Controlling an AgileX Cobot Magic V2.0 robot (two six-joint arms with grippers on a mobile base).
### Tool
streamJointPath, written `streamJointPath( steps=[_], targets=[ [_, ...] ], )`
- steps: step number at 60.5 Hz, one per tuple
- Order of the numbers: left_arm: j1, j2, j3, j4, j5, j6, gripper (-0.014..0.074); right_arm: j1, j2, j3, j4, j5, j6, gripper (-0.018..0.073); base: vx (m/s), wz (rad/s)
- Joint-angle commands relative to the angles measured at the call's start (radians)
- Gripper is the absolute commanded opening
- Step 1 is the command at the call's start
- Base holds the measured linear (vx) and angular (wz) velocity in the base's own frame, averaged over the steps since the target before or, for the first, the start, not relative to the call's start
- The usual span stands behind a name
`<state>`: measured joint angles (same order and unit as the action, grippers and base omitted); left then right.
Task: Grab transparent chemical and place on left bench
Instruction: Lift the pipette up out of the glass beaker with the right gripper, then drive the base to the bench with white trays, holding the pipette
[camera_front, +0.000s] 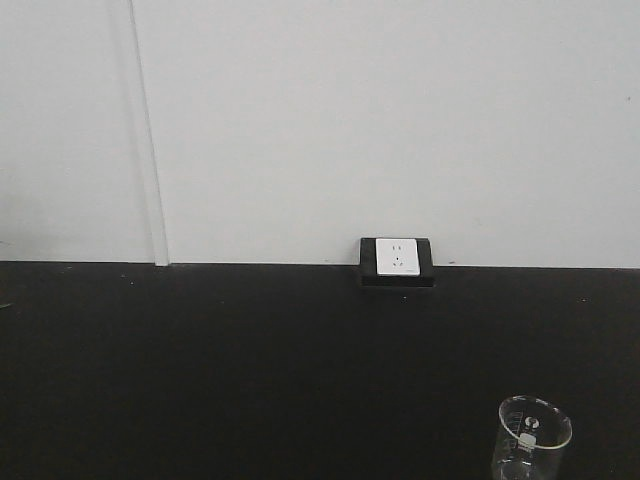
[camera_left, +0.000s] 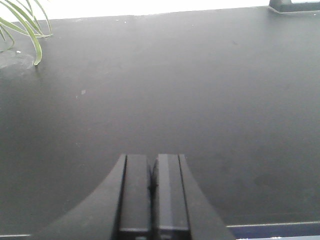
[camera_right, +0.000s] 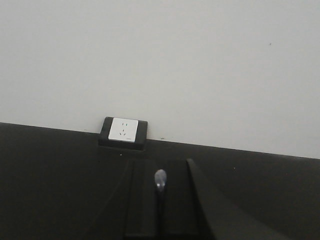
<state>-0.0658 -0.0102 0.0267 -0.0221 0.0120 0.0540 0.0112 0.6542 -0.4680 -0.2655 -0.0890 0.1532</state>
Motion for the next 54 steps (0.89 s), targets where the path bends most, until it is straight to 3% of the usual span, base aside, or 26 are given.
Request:
streamJointPath(
  steps=[1,54],
  targets=[
    [-0.002,-0.019,0.016,-0.001,-0.078,-0.008,-0.0003,-0.003,-0.002,-0.029,0.001,-0.072,-0.002,-0.0004,0.0,0.0],
    [-0.002,-0.019,0.016,-0.001,-0.078,-0.008,-0.0003,-0.003,0.003,-0.029,0.001,-0.071,-0.002,-0.0004,-0.03,-0.01]
  ],
)
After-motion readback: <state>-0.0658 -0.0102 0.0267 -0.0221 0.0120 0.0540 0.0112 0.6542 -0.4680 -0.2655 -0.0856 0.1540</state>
